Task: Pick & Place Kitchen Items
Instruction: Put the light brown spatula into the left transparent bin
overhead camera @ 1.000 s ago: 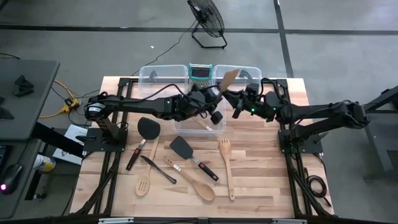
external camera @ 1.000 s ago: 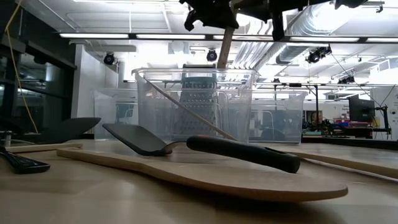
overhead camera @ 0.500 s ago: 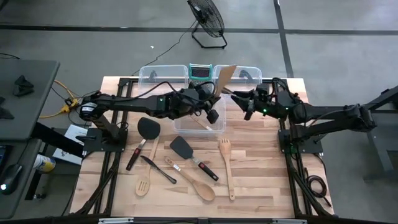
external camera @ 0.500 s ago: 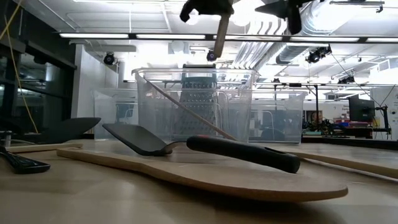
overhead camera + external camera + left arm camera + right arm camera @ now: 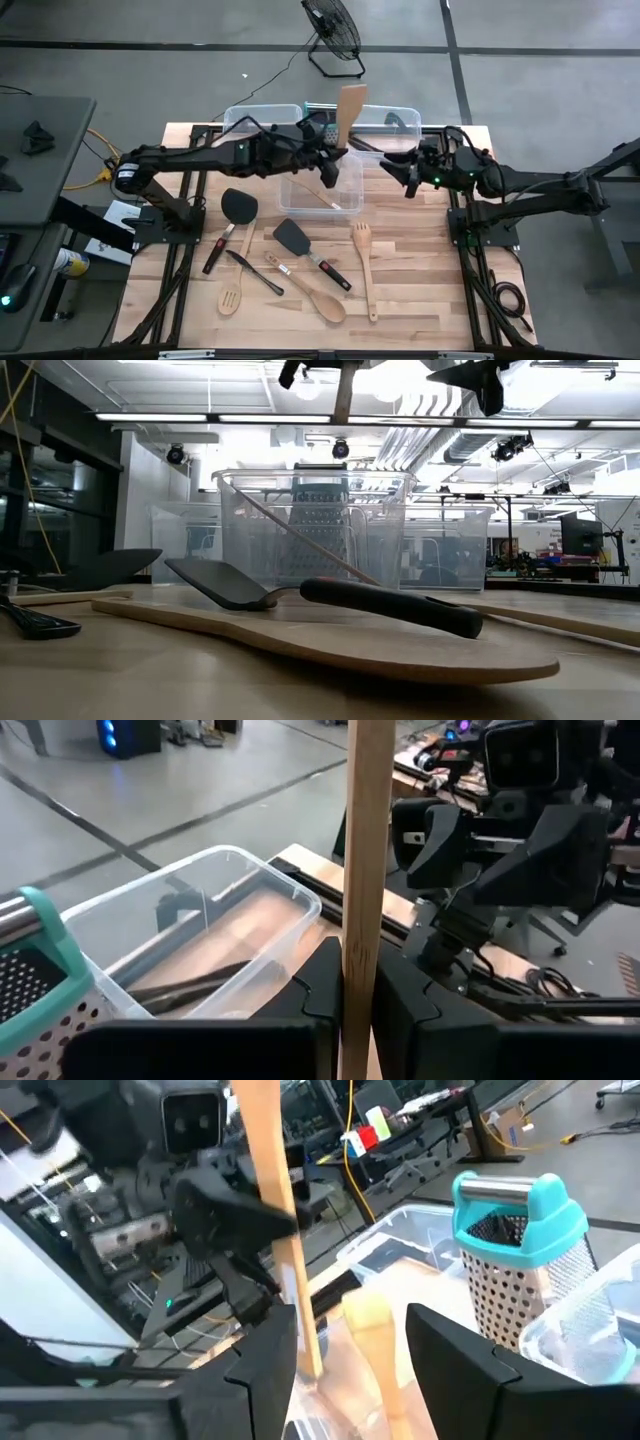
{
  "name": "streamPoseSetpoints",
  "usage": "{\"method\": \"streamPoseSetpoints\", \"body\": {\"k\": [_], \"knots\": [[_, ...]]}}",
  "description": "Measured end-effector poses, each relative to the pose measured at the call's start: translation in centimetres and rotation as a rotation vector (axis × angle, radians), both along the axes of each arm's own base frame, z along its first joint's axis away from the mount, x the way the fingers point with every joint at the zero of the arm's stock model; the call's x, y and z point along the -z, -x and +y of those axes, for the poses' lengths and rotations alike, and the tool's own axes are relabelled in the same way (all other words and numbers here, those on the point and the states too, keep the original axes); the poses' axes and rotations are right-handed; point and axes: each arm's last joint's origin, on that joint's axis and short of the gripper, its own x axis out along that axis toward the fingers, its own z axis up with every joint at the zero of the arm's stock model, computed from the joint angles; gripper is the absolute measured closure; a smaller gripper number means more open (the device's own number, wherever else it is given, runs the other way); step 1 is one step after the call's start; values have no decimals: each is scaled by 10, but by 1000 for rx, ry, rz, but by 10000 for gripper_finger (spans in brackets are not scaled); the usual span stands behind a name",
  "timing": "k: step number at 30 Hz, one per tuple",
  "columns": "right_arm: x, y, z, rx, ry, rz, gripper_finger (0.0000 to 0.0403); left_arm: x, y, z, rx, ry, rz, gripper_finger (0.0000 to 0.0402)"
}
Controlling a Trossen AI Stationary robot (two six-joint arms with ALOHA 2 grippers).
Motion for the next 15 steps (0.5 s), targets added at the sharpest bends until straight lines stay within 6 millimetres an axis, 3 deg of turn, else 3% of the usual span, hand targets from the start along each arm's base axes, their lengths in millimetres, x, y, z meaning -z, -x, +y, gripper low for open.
{"method": "streamPoseSetpoints", "body": {"k": [15], "knots": [[1, 0, 1, -25, -2, 5, 222, 4, 9, 37, 43, 72, 36, 377]]}}
